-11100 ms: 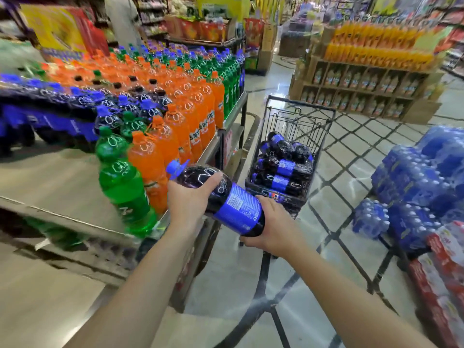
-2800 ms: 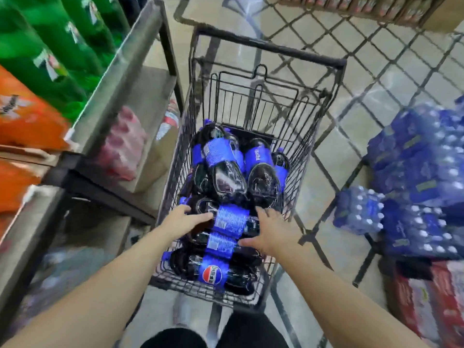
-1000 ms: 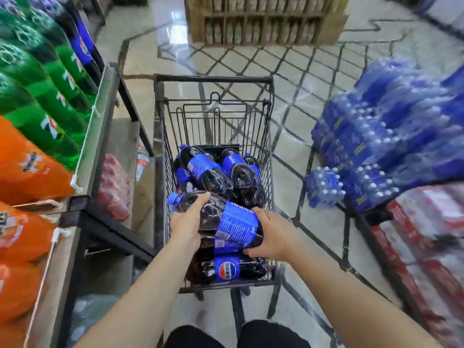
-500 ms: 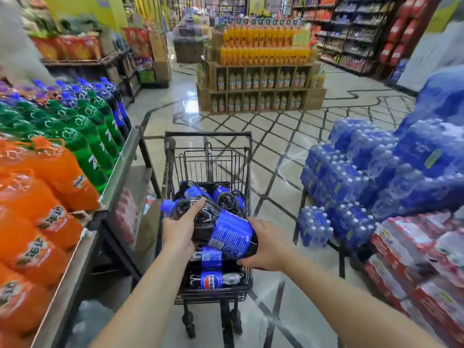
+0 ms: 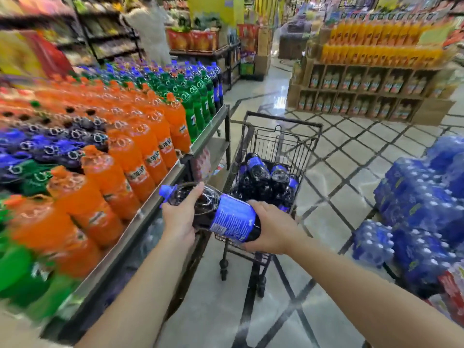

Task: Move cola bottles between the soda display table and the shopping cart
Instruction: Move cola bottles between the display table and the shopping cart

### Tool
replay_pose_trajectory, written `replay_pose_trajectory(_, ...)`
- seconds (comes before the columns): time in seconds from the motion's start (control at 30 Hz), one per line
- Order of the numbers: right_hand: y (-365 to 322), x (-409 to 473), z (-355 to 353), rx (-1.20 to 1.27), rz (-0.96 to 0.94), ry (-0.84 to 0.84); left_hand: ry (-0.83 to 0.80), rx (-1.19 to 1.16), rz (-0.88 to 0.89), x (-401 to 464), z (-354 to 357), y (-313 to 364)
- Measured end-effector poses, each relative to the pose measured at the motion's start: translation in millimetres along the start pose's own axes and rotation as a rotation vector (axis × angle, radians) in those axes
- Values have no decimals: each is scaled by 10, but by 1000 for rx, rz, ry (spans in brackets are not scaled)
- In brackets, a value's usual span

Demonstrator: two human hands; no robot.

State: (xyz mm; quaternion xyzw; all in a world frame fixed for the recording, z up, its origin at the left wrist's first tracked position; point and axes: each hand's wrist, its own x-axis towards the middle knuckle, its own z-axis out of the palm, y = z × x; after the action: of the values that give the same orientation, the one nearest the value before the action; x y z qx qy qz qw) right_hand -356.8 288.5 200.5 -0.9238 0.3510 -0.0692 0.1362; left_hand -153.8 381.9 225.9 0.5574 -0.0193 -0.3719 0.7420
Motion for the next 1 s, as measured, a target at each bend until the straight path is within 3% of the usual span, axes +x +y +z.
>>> replay_pose_trajectory(0.4, -1438, -92, 290, 10, -290, -60, 190, -40, 161, -730, -1599, 580)
replay_pose_trajectory(0.77, -3476, -390, 741, -45, -558, -118, 450, -104, 271, -1384, -3707, 1145)
replay_pose_trajectory(1.0, -4720, -477, 1055, -25, -669, -140, 519, -84, 302, -1738, -4841, 1674)
